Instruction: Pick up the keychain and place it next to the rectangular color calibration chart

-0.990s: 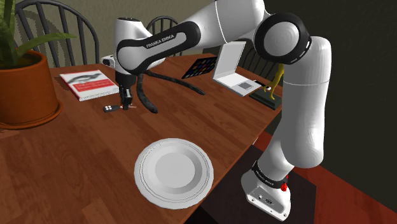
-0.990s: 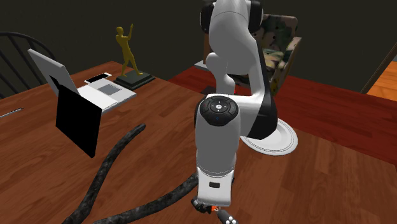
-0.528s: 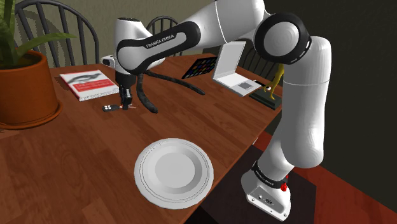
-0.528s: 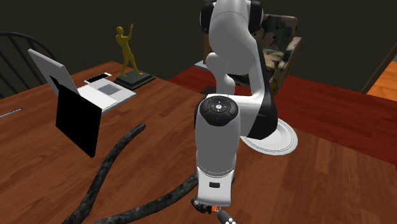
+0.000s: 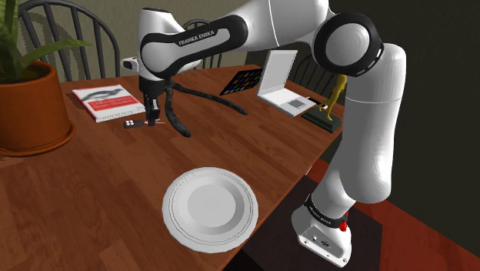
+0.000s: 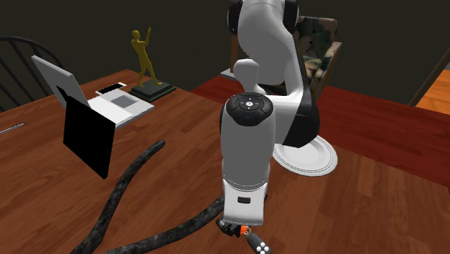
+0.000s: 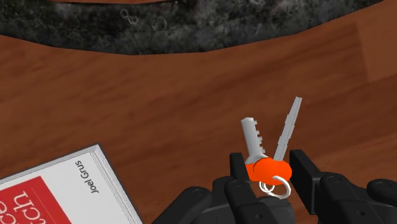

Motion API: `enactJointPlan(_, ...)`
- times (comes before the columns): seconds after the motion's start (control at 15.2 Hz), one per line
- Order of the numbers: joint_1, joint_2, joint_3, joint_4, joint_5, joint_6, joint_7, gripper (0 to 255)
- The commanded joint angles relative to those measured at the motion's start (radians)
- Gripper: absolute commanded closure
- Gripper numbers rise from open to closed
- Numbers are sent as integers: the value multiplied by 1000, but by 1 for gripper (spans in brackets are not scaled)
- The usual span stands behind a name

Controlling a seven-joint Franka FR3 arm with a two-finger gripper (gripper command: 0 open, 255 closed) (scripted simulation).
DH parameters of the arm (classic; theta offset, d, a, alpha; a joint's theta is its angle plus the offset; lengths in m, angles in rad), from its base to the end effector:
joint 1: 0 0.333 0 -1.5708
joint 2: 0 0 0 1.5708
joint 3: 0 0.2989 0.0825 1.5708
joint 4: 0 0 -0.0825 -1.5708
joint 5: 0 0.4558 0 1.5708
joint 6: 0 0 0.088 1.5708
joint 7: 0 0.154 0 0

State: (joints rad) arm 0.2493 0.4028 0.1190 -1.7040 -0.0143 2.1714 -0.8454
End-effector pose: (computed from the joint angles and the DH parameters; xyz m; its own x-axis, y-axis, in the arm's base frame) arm 0.6781 0.2564 0.2677 0.3509 0.9338 0.0703 0.9350 -0.3534 0.0277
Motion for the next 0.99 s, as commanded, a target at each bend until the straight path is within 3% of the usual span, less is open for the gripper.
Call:
enactJointPlan(0.0,-1,-9,0,14,1,-23,0,255)
enactJointPlan(0.92,-2,-62,4,128,7,-190,0,255)
